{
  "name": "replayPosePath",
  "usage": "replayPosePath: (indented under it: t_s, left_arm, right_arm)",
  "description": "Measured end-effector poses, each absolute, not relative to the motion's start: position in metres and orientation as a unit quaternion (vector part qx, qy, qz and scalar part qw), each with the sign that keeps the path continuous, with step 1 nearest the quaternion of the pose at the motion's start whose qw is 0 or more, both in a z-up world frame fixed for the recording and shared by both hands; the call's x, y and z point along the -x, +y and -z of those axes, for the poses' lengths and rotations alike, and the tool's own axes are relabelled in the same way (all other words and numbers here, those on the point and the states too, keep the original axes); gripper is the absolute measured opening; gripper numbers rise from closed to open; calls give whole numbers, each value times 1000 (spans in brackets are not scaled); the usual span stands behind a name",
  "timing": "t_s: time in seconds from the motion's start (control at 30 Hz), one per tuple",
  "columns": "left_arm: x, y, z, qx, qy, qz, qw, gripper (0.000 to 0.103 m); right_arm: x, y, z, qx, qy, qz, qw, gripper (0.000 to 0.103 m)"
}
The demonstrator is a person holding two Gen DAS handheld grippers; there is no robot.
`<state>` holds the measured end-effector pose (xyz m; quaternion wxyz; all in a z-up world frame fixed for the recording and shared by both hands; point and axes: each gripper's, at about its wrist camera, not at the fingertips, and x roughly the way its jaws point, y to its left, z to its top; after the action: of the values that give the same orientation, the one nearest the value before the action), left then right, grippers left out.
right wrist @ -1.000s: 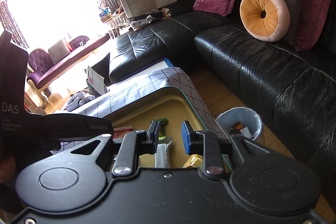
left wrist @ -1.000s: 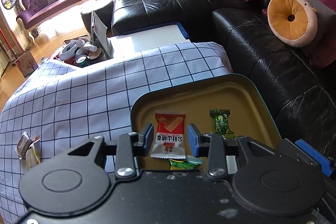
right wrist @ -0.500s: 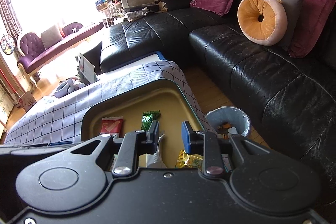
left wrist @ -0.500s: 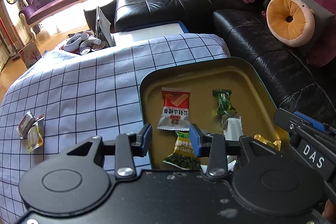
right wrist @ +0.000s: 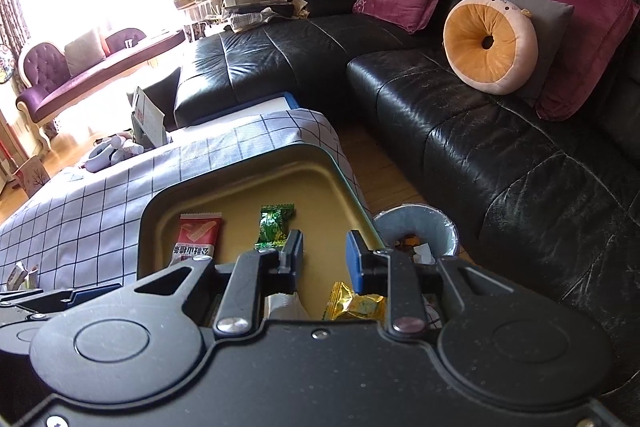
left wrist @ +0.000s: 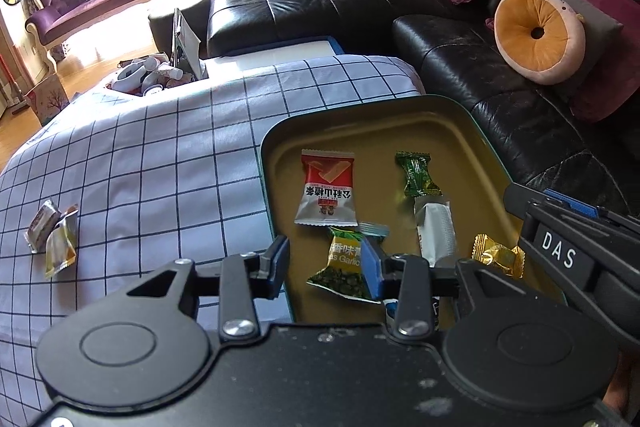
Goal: Organize snacks
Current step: 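Move both empty grippers away from the tray toward the snack pile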
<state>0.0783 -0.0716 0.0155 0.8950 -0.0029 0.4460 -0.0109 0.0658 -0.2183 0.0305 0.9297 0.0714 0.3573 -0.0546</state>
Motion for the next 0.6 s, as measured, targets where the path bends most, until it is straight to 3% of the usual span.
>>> replayPosePath:
  t_s: [0.6]
  left_arm:
    - [-76, -31, -19, 29, 437, -27, 898, 41]
  right_arm:
    - [-70, -201, -32, -94, 353, 54, 929, 36]
